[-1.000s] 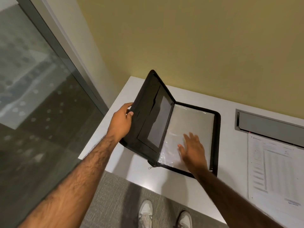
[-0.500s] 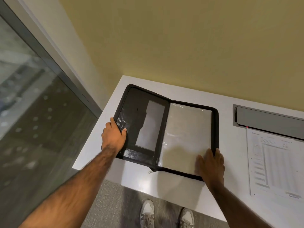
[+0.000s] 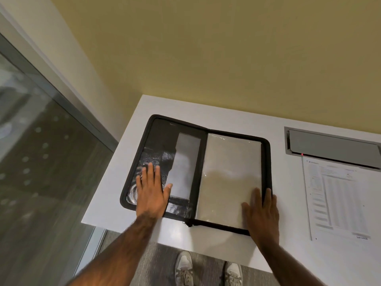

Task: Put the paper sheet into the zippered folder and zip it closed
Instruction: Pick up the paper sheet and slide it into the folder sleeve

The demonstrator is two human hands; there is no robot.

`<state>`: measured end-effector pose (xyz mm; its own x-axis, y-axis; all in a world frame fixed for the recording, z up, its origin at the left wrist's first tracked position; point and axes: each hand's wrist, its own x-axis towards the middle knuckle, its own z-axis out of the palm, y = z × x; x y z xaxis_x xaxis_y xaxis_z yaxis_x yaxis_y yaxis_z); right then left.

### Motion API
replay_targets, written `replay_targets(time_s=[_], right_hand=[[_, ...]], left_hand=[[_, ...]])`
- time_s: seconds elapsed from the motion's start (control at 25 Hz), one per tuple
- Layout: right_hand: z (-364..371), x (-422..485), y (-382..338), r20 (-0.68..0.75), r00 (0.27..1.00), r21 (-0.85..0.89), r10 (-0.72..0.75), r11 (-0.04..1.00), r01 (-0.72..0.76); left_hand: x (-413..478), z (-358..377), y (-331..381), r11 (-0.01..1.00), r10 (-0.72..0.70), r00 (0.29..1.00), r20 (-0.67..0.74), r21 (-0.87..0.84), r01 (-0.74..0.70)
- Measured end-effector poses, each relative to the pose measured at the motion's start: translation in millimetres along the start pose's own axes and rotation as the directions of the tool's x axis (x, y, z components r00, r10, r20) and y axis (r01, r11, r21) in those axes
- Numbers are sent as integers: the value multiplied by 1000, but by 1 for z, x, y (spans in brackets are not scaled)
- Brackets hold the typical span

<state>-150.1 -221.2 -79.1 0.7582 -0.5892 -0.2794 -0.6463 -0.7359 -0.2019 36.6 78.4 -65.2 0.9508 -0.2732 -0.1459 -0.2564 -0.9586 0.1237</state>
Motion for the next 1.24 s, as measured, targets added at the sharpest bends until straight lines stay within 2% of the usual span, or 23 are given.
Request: replay_targets(time_s=[0.08,0.16,0.4,0.64,0.84,1.04,1.24], right_hand=[[4,0,-1,2,999,-26,-41,999,41],[4,-1,0,3,999,-50,-54,997,54],[4,-1,-3,25,999,-49,-37,998,38],[-2,-1,-4,46,998,-49,-29,998,32],[-13,-1,4,98,994,21,-45,999,43],[-33,0,29,69,993,106,-98,990,90],[-64,18,96,-11,997,168,-72,983,73]], left_hand=[[-2,10,3,997,56,997,53,58,-59],[-2,15,0,995,52,994,91,77,-60],[2,27,-16,996,90,988,124,-18,-89],[3,24,-17,995,99,982,161,-16,-98],[3,6,-5,993,112,978,175,1,-114],[5,-12,51,984,178,974,138,-31,-175],[-8,-13,169,935,355,922,154,-75,-348]])
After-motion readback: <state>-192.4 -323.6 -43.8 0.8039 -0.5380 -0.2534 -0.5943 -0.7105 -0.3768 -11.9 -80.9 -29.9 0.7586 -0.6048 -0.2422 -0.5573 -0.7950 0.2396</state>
